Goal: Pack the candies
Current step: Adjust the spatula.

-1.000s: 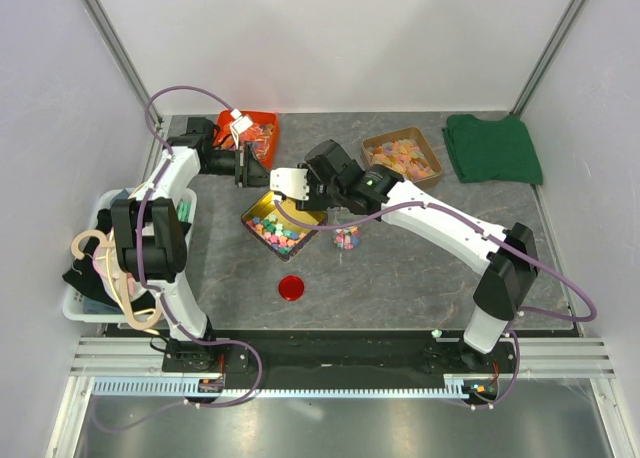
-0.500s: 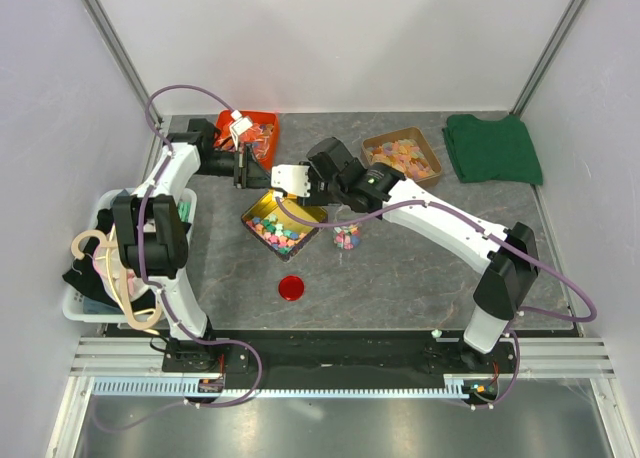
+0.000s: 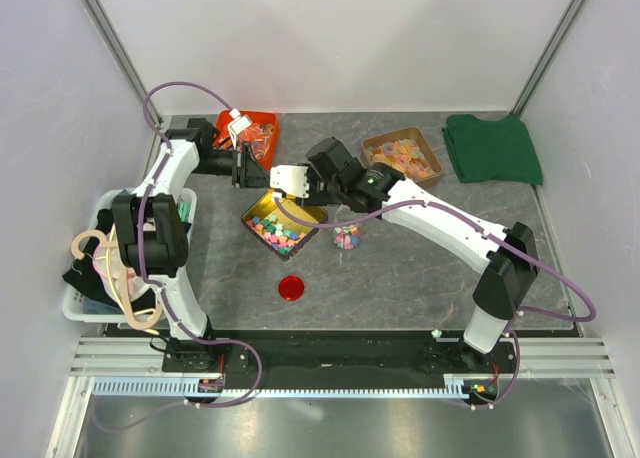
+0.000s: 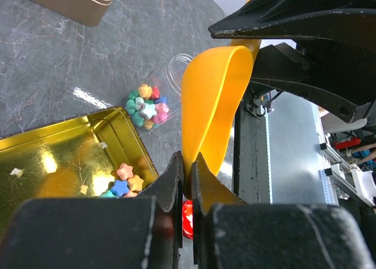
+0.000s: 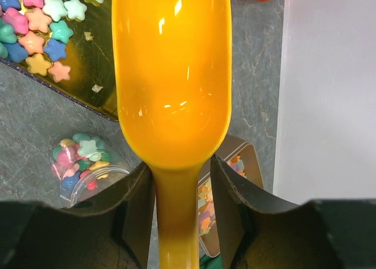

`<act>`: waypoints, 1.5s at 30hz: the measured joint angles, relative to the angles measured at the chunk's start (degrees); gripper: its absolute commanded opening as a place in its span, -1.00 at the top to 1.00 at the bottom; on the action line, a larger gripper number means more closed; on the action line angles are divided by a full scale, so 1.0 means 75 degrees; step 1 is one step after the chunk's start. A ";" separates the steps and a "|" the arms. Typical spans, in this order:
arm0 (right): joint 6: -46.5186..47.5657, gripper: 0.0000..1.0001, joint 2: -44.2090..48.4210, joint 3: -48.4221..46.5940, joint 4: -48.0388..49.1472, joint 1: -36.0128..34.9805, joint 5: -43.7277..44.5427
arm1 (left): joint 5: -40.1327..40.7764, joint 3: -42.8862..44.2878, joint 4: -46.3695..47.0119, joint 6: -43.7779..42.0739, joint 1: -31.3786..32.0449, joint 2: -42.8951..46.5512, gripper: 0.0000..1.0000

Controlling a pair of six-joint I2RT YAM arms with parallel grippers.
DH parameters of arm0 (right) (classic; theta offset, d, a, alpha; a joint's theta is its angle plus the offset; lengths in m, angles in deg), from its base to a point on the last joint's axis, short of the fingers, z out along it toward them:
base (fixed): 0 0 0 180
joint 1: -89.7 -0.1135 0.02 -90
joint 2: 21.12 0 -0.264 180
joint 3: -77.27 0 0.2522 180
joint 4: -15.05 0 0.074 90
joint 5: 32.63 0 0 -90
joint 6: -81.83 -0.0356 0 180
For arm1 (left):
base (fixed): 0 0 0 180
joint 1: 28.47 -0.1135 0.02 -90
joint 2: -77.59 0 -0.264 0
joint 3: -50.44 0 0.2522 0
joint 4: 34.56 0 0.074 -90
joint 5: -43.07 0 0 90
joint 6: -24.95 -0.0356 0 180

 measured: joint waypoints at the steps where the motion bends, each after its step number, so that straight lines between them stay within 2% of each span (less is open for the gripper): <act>1: -0.0012 0.05 -0.0009 -0.0009 0.0000 0.0000 -0.0029 | -0.0012 0.0032 -0.0055 -0.0050 0.0000 -0.0035 0.97; 3: -0.0055 0.06 -0.0058 -0.0067 -0.0038 0.0000 -0.0108 | -0.0041 0.0058 -0.0157 -0.0146 0.0000 -0.0102 0.97; 6: -0.0099 0.19 -0.0154 -0.0181 -0.0140 0.0003 -0.0192 | -0.0052 0.0117 -0.0350 -0.0300 -0.0029 -0.0201 0.97; 13: -0.0219 0.80 -0.0326 -0.0504 -0.0475 0.0017 -0.0382 | -0.0125 0.0347 -0.0901 -0.0831 -0.0085 -0.0431 0.97; 16: -0.0227 1.00 -0.0356 -0.0627 -0.0592 0.0035 -0.0428 | -0.0204 0.0478 -0.1142 -0.1008 -0.0087 -0.0560 0.96; 18: -0.0230 1.00 -0.0356 -0.0650 -0.0632 0.0041 -0.0458 | -0.0233 0.0533 -0.1288 -0.1105 -0.0085 -0.0641 0.82; 19: -0.0230 1.00 -0.0356 -0.0650 -0.0641 0.0041 -0.0463 | -0.0245 0.0551 -0.1341 -0.1137 -0.0085 -0.0676 0.65; 21: -0.0233 1.00 -0.0358 -0.0650 -0.0662 0.0041 -0.0466 | -0.0248 0.0565 -0.1416 -0.1195 -0.0085 -0.0726 0.54; 22: -0.0233 1.00 -0.0358 -0.0650 -0.0653 0.0041 -0.0463 | -0.0236 0.0592 -0.1463 -0.1207 -0.0102 -0.0761 0.35; 23: -0.0230 1.00 -0.0358 -0.0650 -0.0621 0.0041 -0.0449 | -0.0227 0.0624 -0.1480 -0.1209 -0.0131 -0.0793 0.24; 28: -0.0204 1.00 -0.0356 -0.0571 -0.0338 0.0032 -0.0315 | -0.0114 0.0708 -0.1128 -0.0915 -0.0402 -0.0866 -0.14; 30: -0.0189 1.00 -0.0356 -0.0458 -0.0210 0.0035 -0.0204 | 0.0085 0.0708 -0.0717 -0.0580 -0.0595 -0.0866 -0.15; 32: -0.0160 1.00 -0.0356 -0.0350 -0.0184 0.0035 -0.0076 | 0.0373 0.0697 -0.0254 -0.0163 -0.0761 -0.0866 -0.29; 36: -0.0099 1.00 -0.0356 -0.0268 -0.0169 0.0035 0.0154 | 0.1294 0.0440 0.0938 0.0667 -0.0941 -0.0790 -0.39; 45: 0.0003 1.00 -0.0347 -0.0204 -0.0137 0.0035 0.0472 | 0.4077 -0.0743 0.2812 0.1673 -0.0787 -0.0265 -0.43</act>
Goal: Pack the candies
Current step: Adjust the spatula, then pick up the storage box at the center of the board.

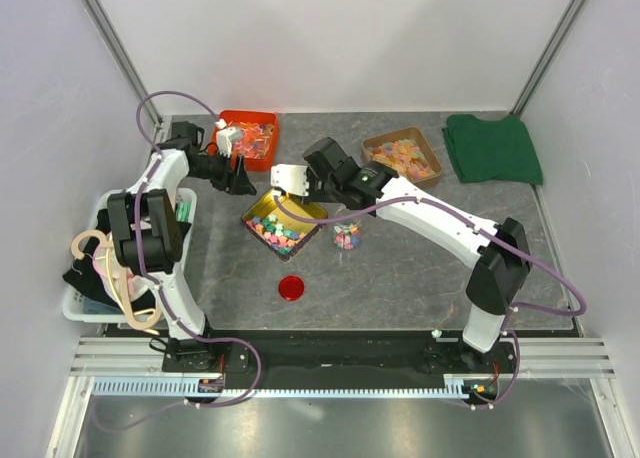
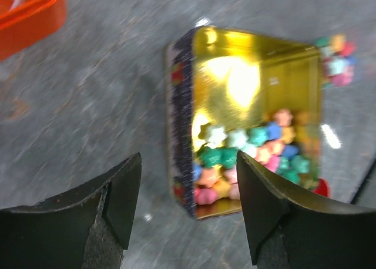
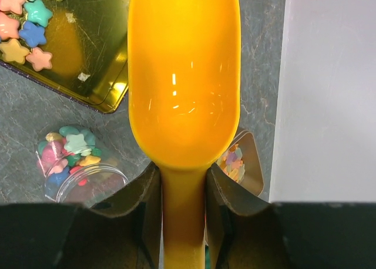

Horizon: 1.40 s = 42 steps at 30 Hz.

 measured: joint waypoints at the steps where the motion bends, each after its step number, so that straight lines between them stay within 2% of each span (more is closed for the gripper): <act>1: 0.0003 1.00 0.0000 0.0017 0.0000 0.0000 0.0017 | 0.0286 -0.0099 0.0114 0.0029 0.0044 0.0038 -0.43; 7: 0.0012 1.00 0.0006 0.0047 -0.0017 0.0000 0.0052 | 0.1652 -0.0664 0.0720 0.0082 0.0373 0.0239 -0.42; 10: 0.0015 1.00 0.0009 0.0047 -0.0064 0.0000 0.0055 | 0.2232 -0.0947 0.1003 0.0082 0.0682 0.0321 -0.35; 19: 0.0166 1.00 0.0012 0.0047 -0.0312 -0.0114 0.0262 | 0.3162 -0.1174 0.1402 0.0090 0.1329 0.0323 0.11; 24: 0.0408 1.00 0.0009 0.0058 -0.0621 -0.0460 0.0545 | 0.3555 -0.1317 0.1542 0.0082 0.1518 0.0323 0.28; 38: 0.1040 1.00 -0.0425 0.0041 -0.1157 -0.1011 0.1466 | 0.4159 -0.1693 0.1775 0.0082 0.1900 0.0254 0.31; 41: 0.1093 1.00 -0.0425 0.0035 -0.1204 -0.1090 0.1577 | 0.4194 -0.1737 0.1801 0.0079 0.1958 0.0207 0.44; 42: 0.1119 1.00 -0.0425 0.0032 -0.1218 -0.1125 0.1617 | 0.4220 -0.1740 0.1813 0.0082 0.1976 0.0198 0.59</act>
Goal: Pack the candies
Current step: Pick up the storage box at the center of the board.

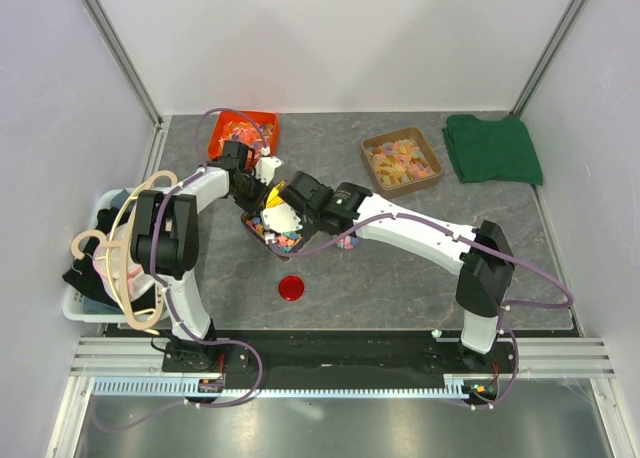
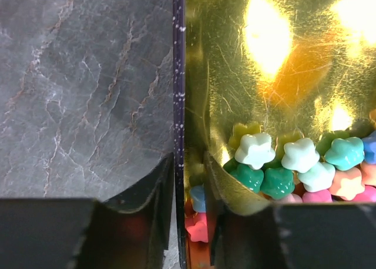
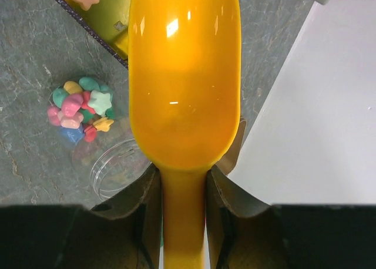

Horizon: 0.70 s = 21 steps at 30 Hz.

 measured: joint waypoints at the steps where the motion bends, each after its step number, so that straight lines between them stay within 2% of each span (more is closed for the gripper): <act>1: 0.0009 1.00 0.0000 0.0000 -0.0015 -0.0023 0.0023 | 0.0015 0.0000 0.0023 0.0000 0.0020 0.0000 0.66; 3: 0.0041 1.00 0.0000 -0.0006 -0.0052 -0.0070 0.0087 | 0.0140 0.0000 0.0128 -0.0003 0.0067 0.0000 0.83; 6: 0.0125 1.00 0.0000 -0.0006 -0.0105 -0.0125 0.0195 | 0.0356 0.0000 0.0242 -0.0003 0.0128 0.0000 0.97; 15: 0.0481 1.00 -0.0262 -0.0044 -0.0175 -0.0189 0.0784 | 0.1017 0.0000 0.0484 -0.0090 0.0527 0.0035 0.96; 21: 0.0892 1.00 -0.0571 -0.0044 -0.0119 -0.0192 0.1352 | 0.1606 0.0064 0.0568 -0.0565 0.0962 0.0475 0.96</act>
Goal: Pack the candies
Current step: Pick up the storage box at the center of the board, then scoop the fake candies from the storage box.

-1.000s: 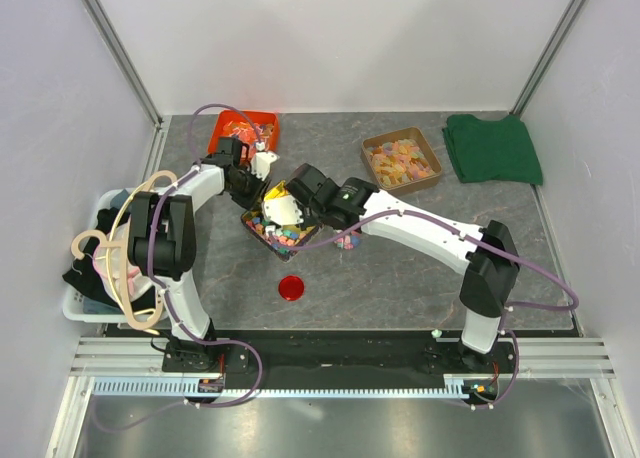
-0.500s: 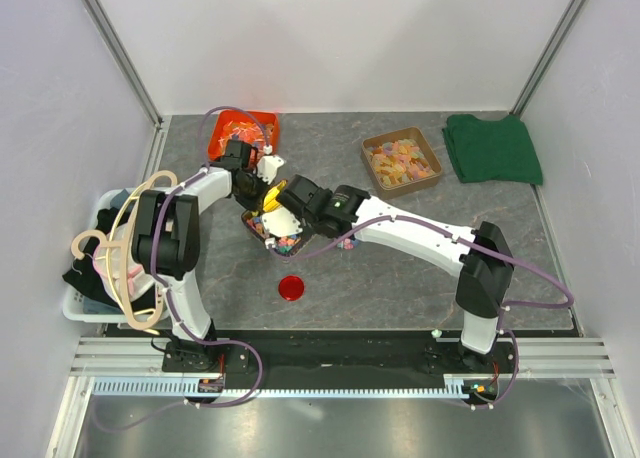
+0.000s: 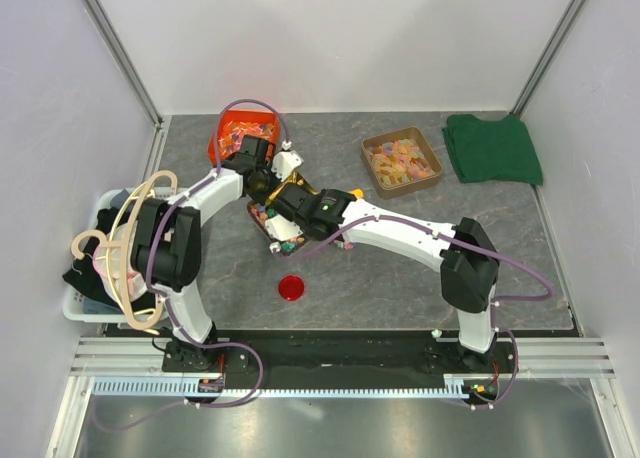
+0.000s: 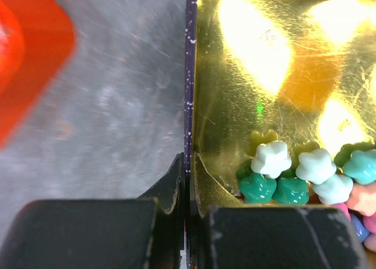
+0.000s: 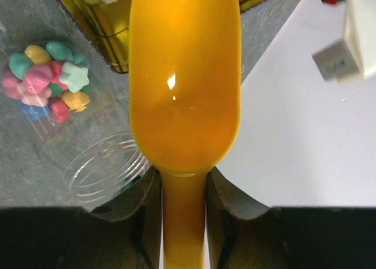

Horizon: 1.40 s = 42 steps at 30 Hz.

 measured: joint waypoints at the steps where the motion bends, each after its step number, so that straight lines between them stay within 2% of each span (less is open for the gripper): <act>1: 0.0058 1.00 -0.0032 0.0000 0.0015 -0.0003 0.0082 | 0.0134 -0.0003 0.0020 -0.0152 0.0079 0.0131 0.97; 7: 0.0408 1.00 -0.0140 0.0000 0.0137 -0.0003 0.0484 | 0.0898 -0.0321 0.0726 -0.1137 0.0425 0.1011 0.97; 15: 0.0737 1.00 -0.0160 0.0061 0.0277 -0.0006 0.0854 | 0.1075 -0.0860 0.1198 -0.1883 0.0516 0.1478 0.97; 30: 0.1256 1.00 -0.0568 0.0848 0.0877 -0.0105 0.1367 | 0.0708 -0.1274 0.1291 -0.2328 0.0749 0.1941 0.97; 42: 0.1306 1.00 -0.0708 0.1154 0.1061 -0.0653 0.1824 | 0.0659 -0.1332 0.1256 -0.2320 0.0822 0.1941 0.97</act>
